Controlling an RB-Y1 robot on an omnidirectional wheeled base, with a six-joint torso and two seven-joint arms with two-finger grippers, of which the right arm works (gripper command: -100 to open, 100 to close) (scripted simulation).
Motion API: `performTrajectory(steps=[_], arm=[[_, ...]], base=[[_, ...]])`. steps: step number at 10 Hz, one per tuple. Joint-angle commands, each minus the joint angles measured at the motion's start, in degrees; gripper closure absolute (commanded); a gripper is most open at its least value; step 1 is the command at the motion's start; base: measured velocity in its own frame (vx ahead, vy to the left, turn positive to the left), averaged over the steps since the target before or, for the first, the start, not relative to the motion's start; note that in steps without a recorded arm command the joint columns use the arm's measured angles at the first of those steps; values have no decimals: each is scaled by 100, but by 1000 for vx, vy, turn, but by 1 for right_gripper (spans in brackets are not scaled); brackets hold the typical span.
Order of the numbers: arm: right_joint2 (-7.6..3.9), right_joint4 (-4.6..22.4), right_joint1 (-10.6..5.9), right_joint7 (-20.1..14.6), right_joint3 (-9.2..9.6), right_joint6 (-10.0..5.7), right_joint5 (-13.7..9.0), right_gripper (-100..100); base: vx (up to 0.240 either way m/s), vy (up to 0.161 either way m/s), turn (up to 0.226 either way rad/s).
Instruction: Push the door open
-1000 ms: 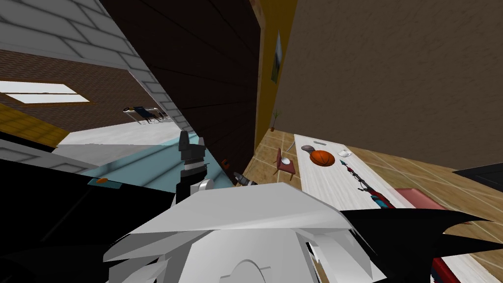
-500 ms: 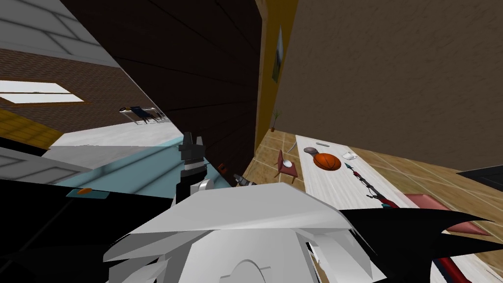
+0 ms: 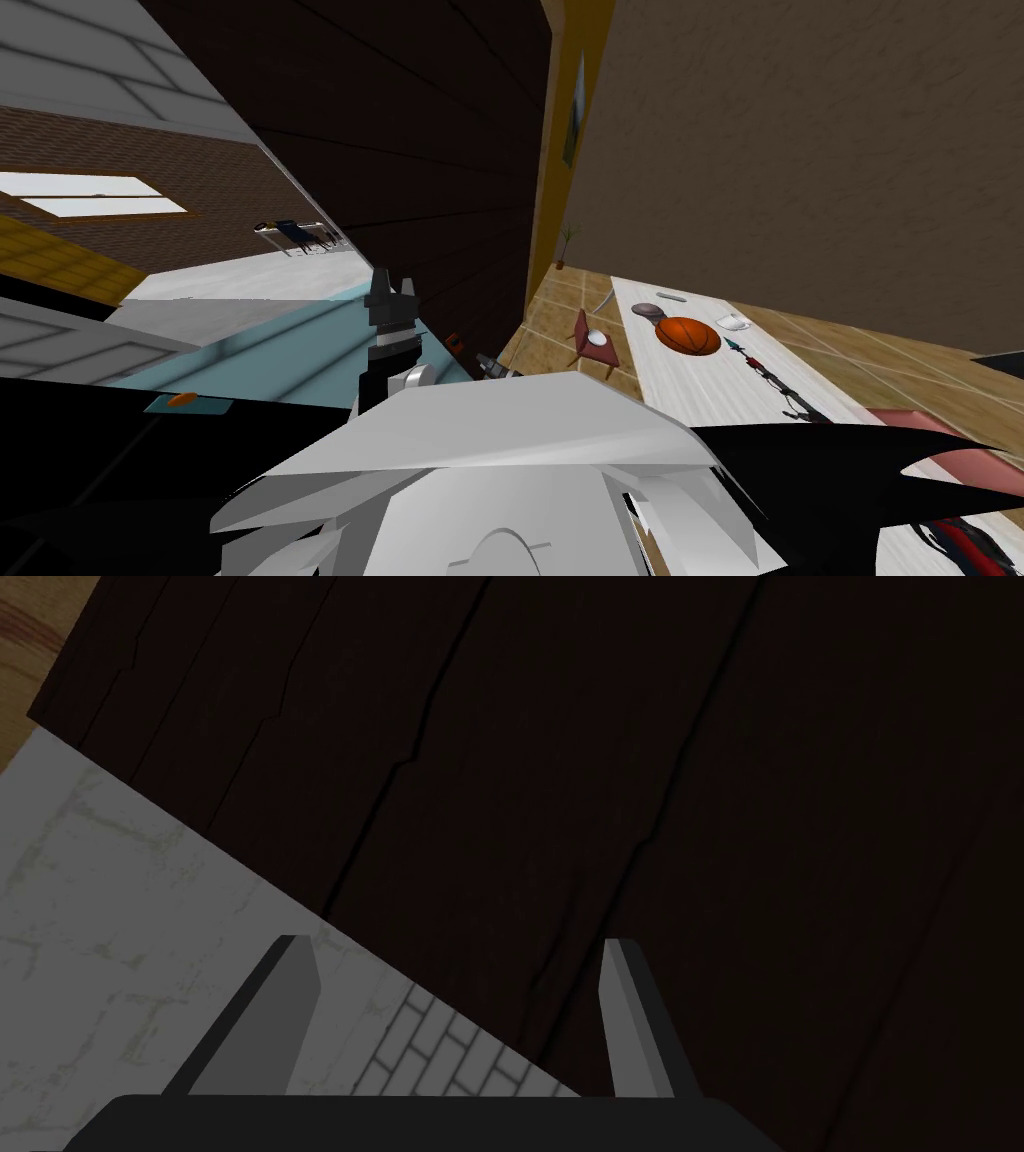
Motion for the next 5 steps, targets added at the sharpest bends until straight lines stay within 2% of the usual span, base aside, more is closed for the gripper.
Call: performTrajectory(steps=[1, 5], arm=[[25, 51, 0, 10, -31, -27, -1, -100], [85, 169, -2, 32, -94, -82, -2, -100]], base=[[124, 153, 60], [121, 159, 29]])
